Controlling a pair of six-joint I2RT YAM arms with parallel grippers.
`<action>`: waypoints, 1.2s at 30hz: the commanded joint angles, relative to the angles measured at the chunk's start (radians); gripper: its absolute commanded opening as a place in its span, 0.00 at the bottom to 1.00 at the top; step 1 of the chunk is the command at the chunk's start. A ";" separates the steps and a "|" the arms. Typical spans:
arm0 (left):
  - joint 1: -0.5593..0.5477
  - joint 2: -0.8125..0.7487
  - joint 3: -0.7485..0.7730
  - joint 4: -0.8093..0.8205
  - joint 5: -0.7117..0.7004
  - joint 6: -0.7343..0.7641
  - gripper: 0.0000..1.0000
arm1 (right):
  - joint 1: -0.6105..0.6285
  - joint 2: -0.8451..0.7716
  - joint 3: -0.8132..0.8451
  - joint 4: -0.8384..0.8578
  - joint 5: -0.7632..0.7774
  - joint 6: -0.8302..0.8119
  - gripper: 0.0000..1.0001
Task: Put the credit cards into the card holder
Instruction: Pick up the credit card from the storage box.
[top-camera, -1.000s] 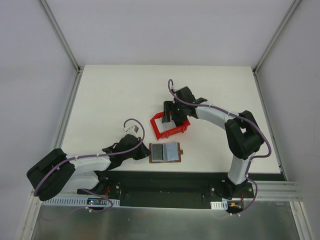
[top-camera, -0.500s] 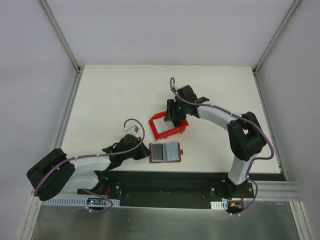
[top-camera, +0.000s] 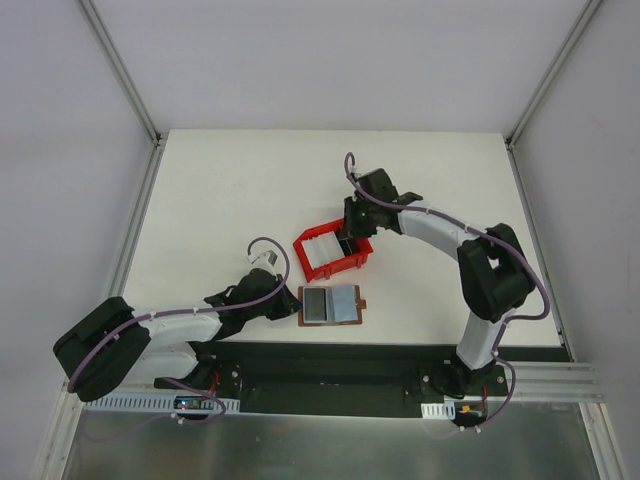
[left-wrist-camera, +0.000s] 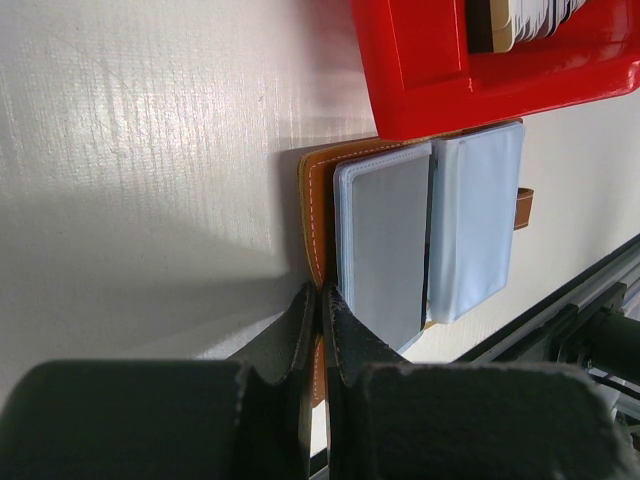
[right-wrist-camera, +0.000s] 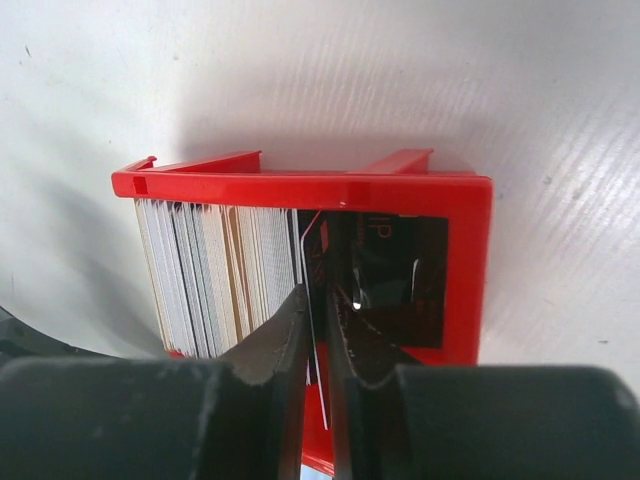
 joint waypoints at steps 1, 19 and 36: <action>0.009 0.020 -0.024 -0.127 -0.017 0.038 0.00 | -0.007 -0.080 0.052 -0.042 0.023 -0.027 0.12; 0.009 -0.020 -0.039 -0.139 -0.017 0.034 0.00 | -0.019 -0.306 -0.020 -0.005 0.143 -0.061 0.00; 0.009 -0.031 -0.040 -0.142 -0.008 0.031 0.00 | 0.074 -0.725 -0.557 0.118 0.101 0.270 0.00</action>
